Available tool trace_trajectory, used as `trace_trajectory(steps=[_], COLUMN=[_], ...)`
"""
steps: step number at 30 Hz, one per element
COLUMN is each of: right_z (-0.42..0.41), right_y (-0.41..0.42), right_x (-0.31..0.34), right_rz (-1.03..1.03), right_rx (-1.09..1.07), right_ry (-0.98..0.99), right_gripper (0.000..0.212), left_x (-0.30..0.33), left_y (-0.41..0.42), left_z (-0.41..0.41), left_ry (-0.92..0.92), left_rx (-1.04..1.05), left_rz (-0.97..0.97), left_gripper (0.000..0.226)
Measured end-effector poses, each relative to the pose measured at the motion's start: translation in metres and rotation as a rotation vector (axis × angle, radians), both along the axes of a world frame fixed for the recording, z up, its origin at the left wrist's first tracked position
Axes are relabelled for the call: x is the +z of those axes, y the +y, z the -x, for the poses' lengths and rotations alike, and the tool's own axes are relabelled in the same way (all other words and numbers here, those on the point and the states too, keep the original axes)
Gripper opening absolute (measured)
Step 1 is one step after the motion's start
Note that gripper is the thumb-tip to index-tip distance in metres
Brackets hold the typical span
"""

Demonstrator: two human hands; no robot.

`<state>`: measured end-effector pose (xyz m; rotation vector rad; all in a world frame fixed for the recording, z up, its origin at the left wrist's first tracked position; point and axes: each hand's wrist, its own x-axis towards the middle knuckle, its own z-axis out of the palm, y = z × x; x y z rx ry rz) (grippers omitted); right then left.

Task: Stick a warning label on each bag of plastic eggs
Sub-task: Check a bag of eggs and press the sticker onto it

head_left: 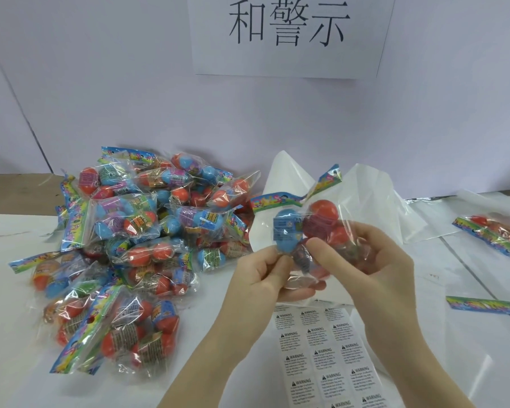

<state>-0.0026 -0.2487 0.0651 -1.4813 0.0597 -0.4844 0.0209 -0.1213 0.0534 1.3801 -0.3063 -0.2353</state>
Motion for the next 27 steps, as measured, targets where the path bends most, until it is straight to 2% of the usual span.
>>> trace_trajectory(steps=[4,7,12,15,18,20,22,25,27], right_z=[-0.003,-0.005,-0.007,-0.009,-0.008,-0.006,-0.005,-0.007,-0.008], right_y=[-0.005,-0.009,-0.018,-0.018,-0.012,-0.009,-0.005,0.002,0.006], right_x=[0.002,0.0,0.003,0.004,0.002,0.0,-0.003,-0.012,-0.022], right_rz=[-0.098,-0.12,-0.343,-0.438,-0.469,-0.385,-0.203,0.351,0.736], right_rx=[0.1,0.237,0.439,0.387,0.151,-0.073,-0.271,-0.481,-0.477], right_ry=[0.028,0.034,0.088,0.165,0.057,-0.11,-0.274,-0.514,-0.675], right_gripper=[0.03,0.032,0.03,0.026,0.019,0.022,0.022,0.021,0.022], left_x=[0.002,0.002,0.003,0.003,0.004,0.002,0.002,0.003,0.004], left_y=[0.004,0.006,0.008,0.006,0.001,-0.001,0.0,0.0,-0.002], left_z=[-0.002,-0.003,-0.005,-0.005,-0.002,-0.003,-0.004,-0.001,0.004], left_ry=[0.003,-0.006,0.014,0.091,0.124,0.074,0.016,0.036,0.097], left_rx=[0.005,0.026,0.033,-0.005,0.052,0.174,0.244,0.099,-0.089], left_rz=[0.006,0.013,0.037,0.094,0.126,0.082,0.072,0.169,0.287], left_gripper=[0.037,0.038,0.035,0.032,0.018,0.019,0.018,0.021,0.027])
